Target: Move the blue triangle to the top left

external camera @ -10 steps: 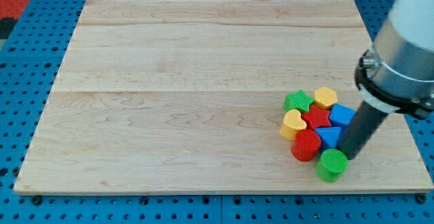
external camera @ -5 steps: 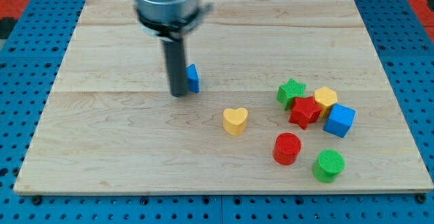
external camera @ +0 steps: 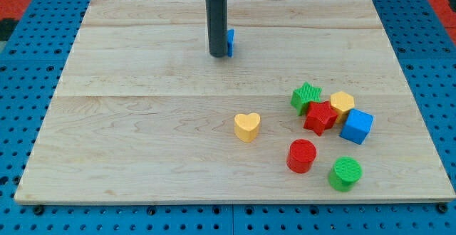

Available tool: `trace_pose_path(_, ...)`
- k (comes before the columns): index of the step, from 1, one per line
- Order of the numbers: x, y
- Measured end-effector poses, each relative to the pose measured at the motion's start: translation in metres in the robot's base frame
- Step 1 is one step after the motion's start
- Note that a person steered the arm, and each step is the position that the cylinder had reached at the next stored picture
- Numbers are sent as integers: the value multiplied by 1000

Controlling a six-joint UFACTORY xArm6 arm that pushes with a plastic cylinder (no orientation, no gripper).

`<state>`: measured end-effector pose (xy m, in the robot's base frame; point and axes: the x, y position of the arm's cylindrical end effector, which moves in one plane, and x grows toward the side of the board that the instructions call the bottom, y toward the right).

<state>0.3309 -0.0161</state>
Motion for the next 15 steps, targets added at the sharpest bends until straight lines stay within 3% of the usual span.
trace_pose_path(1,-11,53)
trace_pose_path(2,-19,61)
trace_pose_path(4,-95,22)
trace_pose_path(5,-114,20)
trace_pose_path(6,-112,-38)
trace_pose_path(8,-88,-36)
trace_pose_path(10,-84,-141)
trace_pose_path(11,-55,-132)
trace_pose_path(12,-61,-174)
trace_pose_path(15,-97,-157)
